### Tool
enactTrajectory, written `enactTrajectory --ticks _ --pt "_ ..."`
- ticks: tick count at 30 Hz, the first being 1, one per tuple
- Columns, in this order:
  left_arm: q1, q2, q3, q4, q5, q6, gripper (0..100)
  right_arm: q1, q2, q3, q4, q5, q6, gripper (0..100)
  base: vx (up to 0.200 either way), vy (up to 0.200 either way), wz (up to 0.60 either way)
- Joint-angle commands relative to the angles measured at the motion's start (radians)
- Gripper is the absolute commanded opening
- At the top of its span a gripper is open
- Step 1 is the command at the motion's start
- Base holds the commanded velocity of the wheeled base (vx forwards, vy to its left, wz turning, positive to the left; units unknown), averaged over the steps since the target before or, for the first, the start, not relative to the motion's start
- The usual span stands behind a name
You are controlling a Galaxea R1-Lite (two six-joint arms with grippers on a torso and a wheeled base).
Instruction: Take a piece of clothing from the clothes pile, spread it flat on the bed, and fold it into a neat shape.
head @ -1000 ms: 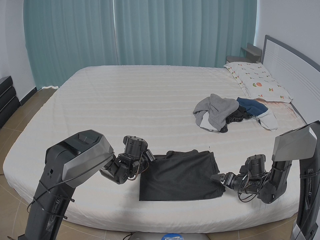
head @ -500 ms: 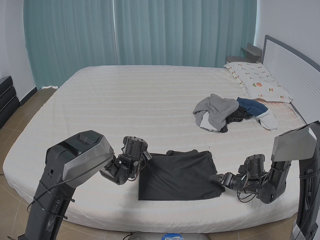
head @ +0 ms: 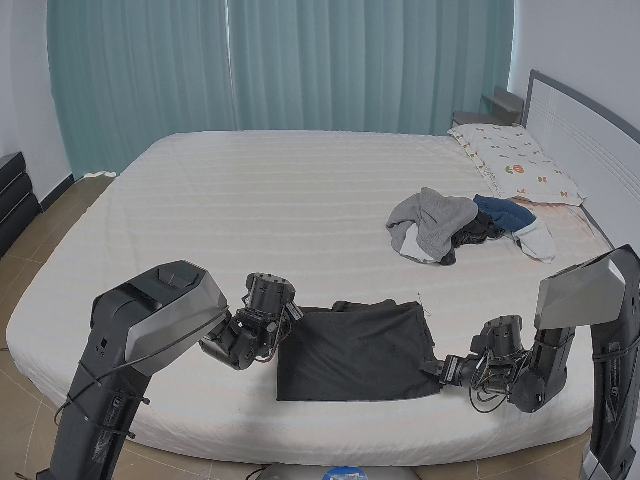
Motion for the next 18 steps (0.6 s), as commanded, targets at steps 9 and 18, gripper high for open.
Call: enactTrajectory --ticks 9,18 --pt "0.005 -0.004 -0.004 0.015 -0.007 -0.001 0 -0.016 0.004 0.057 -0.002 -0.027 -0.073 0 0.000 0.000 0.00" --pt "0.007 -0.005 -0.007 0.038 -0.010 -0.003 0 -0.019 0.004 0.067 -0.003 -0.027 -0.102 0 0.000 0.000 0.00"
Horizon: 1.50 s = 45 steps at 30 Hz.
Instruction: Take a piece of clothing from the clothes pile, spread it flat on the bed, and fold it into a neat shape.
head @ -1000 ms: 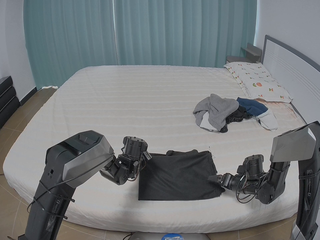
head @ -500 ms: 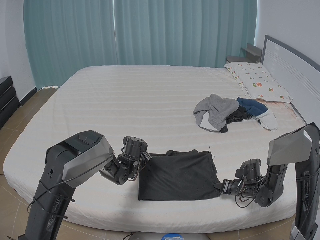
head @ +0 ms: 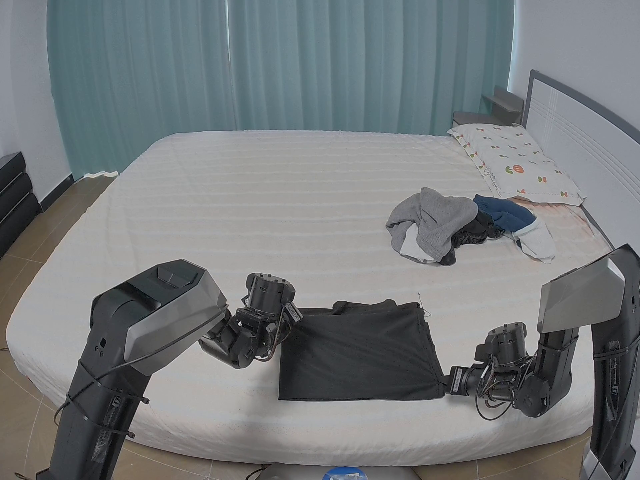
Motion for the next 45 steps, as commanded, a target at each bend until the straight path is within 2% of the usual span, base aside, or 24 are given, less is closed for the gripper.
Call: enactTrajectory --ticks 1,2,3,6,9,14,16,20,25,27,29,31,35,45 --pt "0.000 -0.004 0.000 0.001 -0.001 -0.001 0 0.000 0.002 0.001 -0.003 0.000 -0.006 0 0.000 0.000 0.00" --pt "0.000 -0.006 0.000 0.003 -0.002 -0.001 0 0.001 0.006 -0.004 -0.010 0.003 -0.006 0 0.000 0.000 0.00" --pt "0.000 -0.006 0.000 0.003 -0.002 -0.001 100 0.001 0.006 -0.004 -0.010 0.003 -0.006 100 0.000 0.000 0.00" --pt "0.000 -0.006 0.000 0.001 -0.002 -0.001 100 0.003 0.014 -0.009 -0.031 0.005 -0.002 100 0.000 0.000 0.00" --pt "0.000 -0.006 0.007 -0.011 0.001 -0.006 100 -0.015 0.005 -0.016 -0.126 0.010 0.038 100 0.000 0.000 0.00" --pt "0.011 -0.030 0.018 -0.017 -0.001 -0.116 100 -0.057 -0.011 -0.127 -0.128 0.007 0.063 100 0.000 0.000 0.00" --pt "0.018 -0.049 0.037 -0.017 -0.001 -0.136 100 -0.058 -0.015 -0.200 -0.080 0.008 0.063 100 0.000 0.000 0.00" --pt "0.032 -0.079 0.086 -0.022 -0.005 -0.145 100 -0.043 0.005 -0.383 0.112 0.013 0.064 100 0.000 0.000 0.00" --pt "0.048 -0.118 0.122 -0.020 -0.042 -0.194 100 -0.031 0.063 -0.590 0.230 0.014 0.069 100 0.000 0.000 0.00" --pt "0.052 -0.124 0.127 -0.019 -0.051 -0.197 100 -0.026 0.078 -0.616 0.254 0.016 0.080 100 0.000 0.000 0.00" --pt "0.060 -0.124 0.130 -0.019 -0.059 -0.197 100 -0.015 0.107 -0.682 0.290 0.019 0.144 100 0.000 0.000 0.00" --pt "0.060 -0.124 0.130 -0.019 -0.059 -0.197 100 -0.015 0.112 -0.705 0.291 0.036 0.173 100 0.000 0.000 0.00" --pt "0.060 -0.124 0.130 -0.019 -0.059 -0.197 100 -0.017 0.109 -0.719 0.356 0.069 0.176 100 0.000 0.000 0.00" --pt "0.058 -0.124 0.130 -0.019 -0.059 -0.202 100 -0.014 0.123 -0.773 0.428 0.063 0.172 100 0.000 0.000 0.00"
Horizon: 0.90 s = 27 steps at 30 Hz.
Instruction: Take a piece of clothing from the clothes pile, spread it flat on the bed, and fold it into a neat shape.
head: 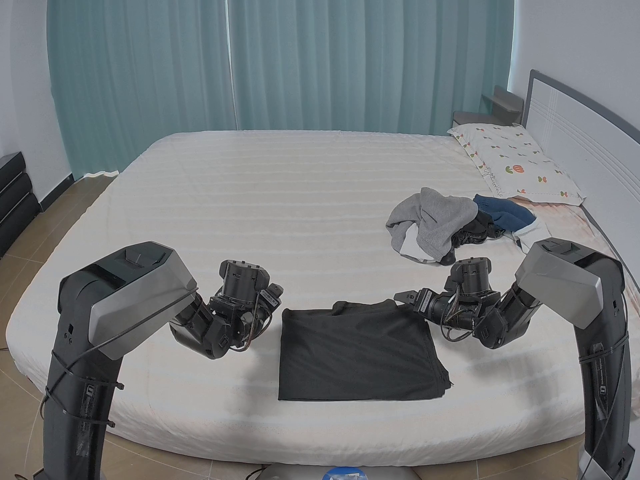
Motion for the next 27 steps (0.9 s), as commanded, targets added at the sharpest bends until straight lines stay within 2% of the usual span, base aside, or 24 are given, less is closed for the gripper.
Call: enactTrajectory --ticks 1,8,9,27 --pt "0.000 -0.003 0.000 -0.001 0.001 0.000 100 0.002 0.012 -0.032 0.028 -0.001 -0.003 100 0.000 0.000 0.00" --pt "0.000 -0.003 0.000 -0.001 0.001 0.000 100 0.011 0.038 -0.088 0.059 -0.006 -0.007 100 0.000 0.000 0.00" --pt "0.000 -0.003 0.000 -0.001 0.001 0.000 100 0.011 0.041 -0.091 0.061 -0.009 -0.007 0 0.000 0.000 0.00" --pt "0.000 0.000 0.000 -0.002 0.004 0.000 100 -0.022 0.036 -0.128 0.062 -0.056 -0.013 0 0.000 0.000 0.00"
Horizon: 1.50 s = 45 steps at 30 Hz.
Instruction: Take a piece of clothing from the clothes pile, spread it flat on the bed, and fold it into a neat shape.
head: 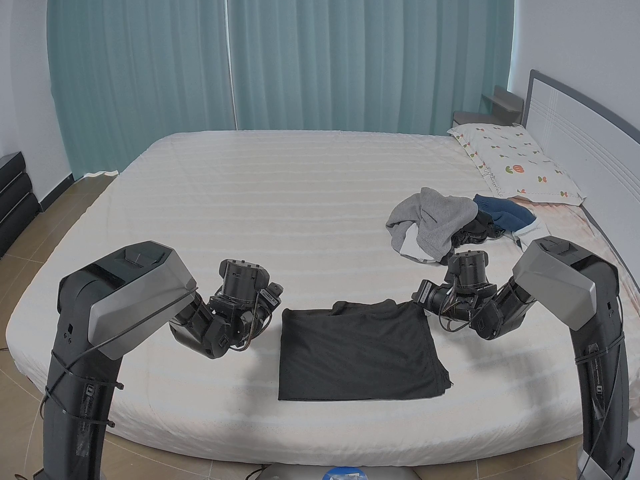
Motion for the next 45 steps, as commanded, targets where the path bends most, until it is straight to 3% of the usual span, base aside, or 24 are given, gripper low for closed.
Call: enactTrajectory --ticks 1,17,25,44,45 --pt "0.000 0.002 0.001 -0.001 0.002 0.001 100 -0.015 -0.001 -0.012 0.001 -0.007 0.001 0 0.000 0.000 0.00" --pt "-0.012 0.008 -0.025 -0.001 -0.019 0.013 100 -0.044 0.038 -0.029 0.010 -0.027 0.007 0 0.000 0.000 0.00" --pt "-0.041 0.048 -0.033 -0.004 -0.030 0.128 100 -0.041 0.051 -0.035 0.001 -0.052 0.012 0 0.000 0.000 0.00" --pt "-0.069 0.099 -0.103 -0.002 -0.027 0.142 100 -0.034 0.082 -0.060 -0.007 -0.092 0.015 0 0.000 0.000 0.00" --pt "-0.069 0.100 -0.108 -0.001 -0.024 0.142 0 -0.035 0.082 -0.061 -0.007 -0.093 0.016 0 0.000 0.000 0.00"
